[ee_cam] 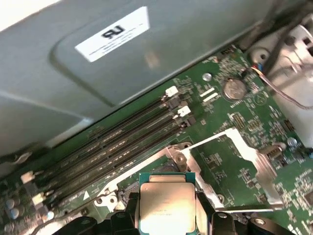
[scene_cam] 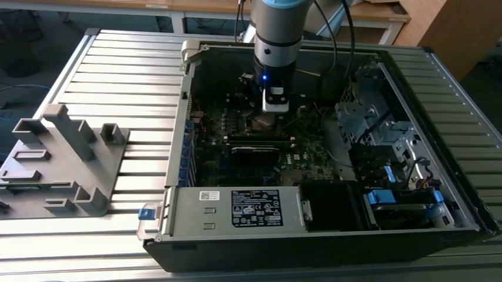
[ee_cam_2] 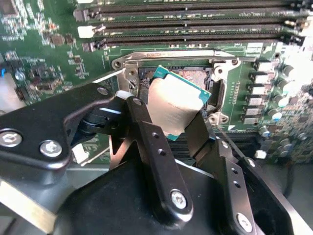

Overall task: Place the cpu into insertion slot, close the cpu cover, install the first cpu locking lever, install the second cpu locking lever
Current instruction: 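Place the cpu into insertion slot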

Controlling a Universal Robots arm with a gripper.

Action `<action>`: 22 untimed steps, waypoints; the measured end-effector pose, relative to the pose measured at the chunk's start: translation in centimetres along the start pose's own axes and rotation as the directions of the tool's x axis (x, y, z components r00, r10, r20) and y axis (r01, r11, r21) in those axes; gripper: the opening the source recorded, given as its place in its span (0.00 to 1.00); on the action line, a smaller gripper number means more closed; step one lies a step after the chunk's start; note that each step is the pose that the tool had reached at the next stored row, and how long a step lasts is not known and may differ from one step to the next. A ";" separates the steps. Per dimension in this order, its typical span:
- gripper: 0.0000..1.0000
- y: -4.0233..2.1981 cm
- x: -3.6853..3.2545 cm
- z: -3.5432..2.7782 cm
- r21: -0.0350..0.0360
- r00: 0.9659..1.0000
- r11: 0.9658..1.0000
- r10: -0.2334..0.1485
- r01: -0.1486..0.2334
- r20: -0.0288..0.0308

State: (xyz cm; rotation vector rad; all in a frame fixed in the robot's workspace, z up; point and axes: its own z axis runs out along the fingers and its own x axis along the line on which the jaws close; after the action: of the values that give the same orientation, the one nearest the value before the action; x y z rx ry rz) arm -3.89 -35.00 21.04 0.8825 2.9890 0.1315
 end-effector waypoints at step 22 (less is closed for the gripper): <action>0.54 -0.01 0.00 0.05 -0.001 0.991 0.991 0.130 -0.130 0.011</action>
State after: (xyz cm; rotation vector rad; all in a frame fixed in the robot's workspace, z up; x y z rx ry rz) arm -3.89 -35.00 20.99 1.0747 2.9197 0.1288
